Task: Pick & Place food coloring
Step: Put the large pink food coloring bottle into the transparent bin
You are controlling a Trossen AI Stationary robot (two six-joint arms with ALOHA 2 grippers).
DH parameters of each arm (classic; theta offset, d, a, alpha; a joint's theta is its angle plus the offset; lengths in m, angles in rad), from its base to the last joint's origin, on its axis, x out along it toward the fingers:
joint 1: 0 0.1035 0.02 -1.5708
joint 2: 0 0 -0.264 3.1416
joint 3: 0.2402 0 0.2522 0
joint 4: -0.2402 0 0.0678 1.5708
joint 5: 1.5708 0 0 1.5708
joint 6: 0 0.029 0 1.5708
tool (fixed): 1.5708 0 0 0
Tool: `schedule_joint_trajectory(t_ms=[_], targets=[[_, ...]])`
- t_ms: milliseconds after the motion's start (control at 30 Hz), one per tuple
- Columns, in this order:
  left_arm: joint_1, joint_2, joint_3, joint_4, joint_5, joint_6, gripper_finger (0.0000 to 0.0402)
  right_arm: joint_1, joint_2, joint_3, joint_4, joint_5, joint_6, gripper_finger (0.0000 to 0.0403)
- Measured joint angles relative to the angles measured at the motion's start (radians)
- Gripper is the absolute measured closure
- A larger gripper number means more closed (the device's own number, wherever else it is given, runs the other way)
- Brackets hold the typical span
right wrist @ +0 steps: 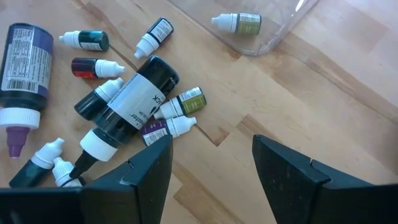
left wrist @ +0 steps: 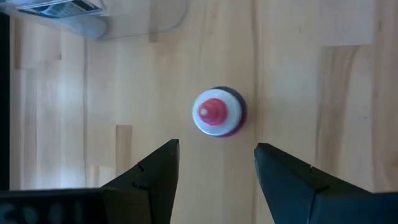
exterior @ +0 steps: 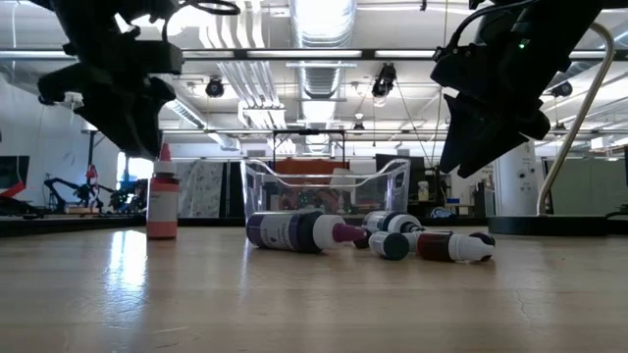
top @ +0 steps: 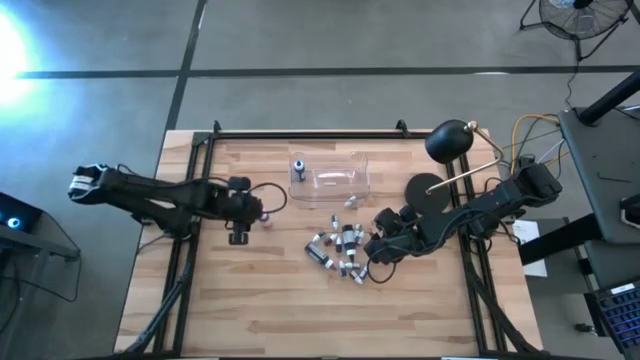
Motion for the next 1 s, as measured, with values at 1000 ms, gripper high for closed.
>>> schedule_joint_trajectory(t_ms=[1000], targets=[[0.098, 0.094, -0.051, 0.203, 0.156, 0.038, 0.0226, 0.0, -0.001, 0.0, -0.001, 0.011, -0.024, 0.0188]])
